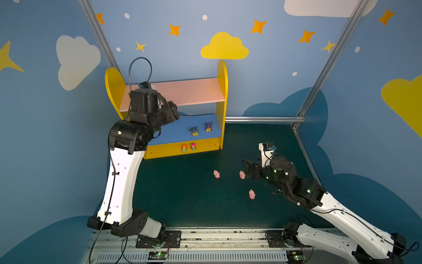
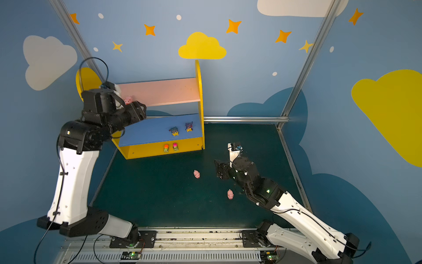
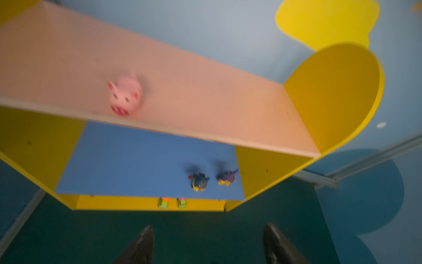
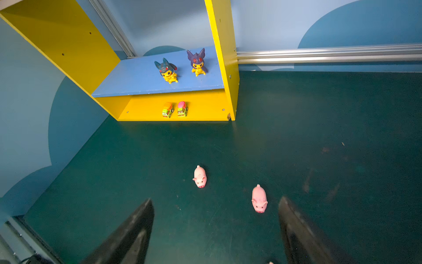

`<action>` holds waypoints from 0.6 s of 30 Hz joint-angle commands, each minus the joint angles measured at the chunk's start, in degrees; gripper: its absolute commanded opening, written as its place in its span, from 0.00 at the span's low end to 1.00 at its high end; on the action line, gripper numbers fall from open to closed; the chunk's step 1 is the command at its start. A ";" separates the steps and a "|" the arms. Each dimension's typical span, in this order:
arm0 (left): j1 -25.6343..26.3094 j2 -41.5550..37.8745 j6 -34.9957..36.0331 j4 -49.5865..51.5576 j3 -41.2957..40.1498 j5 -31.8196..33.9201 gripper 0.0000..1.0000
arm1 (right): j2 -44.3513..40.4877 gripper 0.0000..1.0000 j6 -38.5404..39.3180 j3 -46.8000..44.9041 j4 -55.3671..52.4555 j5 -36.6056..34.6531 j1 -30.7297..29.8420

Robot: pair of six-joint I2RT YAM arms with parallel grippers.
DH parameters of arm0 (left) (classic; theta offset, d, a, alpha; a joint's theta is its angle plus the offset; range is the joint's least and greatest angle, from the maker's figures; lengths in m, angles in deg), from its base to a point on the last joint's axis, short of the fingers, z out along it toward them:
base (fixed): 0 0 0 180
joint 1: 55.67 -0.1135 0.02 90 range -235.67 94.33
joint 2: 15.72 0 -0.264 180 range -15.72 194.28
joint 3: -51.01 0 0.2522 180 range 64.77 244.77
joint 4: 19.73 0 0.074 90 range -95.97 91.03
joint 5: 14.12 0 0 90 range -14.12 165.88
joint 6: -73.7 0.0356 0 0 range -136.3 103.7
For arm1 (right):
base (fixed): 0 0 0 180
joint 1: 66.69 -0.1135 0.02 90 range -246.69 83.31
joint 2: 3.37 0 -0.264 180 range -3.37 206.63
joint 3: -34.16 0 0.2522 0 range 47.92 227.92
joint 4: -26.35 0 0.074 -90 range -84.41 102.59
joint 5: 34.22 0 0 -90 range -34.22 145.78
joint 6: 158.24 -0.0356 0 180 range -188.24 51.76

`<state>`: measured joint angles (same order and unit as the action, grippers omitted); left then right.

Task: Organize plastic toys on shelves
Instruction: Place the plastic toy on the shelf, then pick up the plastic toy from the center of the table.

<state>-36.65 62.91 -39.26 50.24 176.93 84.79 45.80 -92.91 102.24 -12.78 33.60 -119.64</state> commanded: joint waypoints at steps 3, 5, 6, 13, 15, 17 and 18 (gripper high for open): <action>9.36 -11.02 -8.59 -7.20 -20.13 7.60 0.74 | -6.37 0.84 -2.33 -3.92 -4.77 -3.72 -2.97; 13.81 -13.70 -11.96 -9.94 -28.91 9.35 0.74 | -8.26 0.84 -2.96 -5.19 -6.14 -4.45 -3.64; 16.60 -14.95 -13.99 -12.03 -33.01 10.58 0.73 | -9.25 0.84 -3.31 -5.92 -6.68 -4.99 -4.03; 34.44 -12.62 -22.42 -34.43 -58.19 25.93 0.76 | -14.68 0.84 -5.45 -11.56 -8.25 -6.54 -5.02; 36.75 -8.38 -24.20 -37.50 -59.83 27.58 0.77 | -16.17 0.84 -6.24 -12.59 -8.82 -6.57 -5.03; 38.59 -4.12 -26.66 -39.25 -60.26 30.13 0.78 | -17.48 0.84 -6.86 -13.23 -9.42 -6.56 -5.17; 39.80 -1.94 -27.49 -40.86 -60.66 32.00 0.78 | -18.22 0.84 -7.12 -13.44 -9.84 -6.59 -5.24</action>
<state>1.36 58.41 -62.01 17.98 116.32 108.74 29.38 -98.28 89.26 -20.95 28.31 -124.52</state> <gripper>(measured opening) 0.775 0.838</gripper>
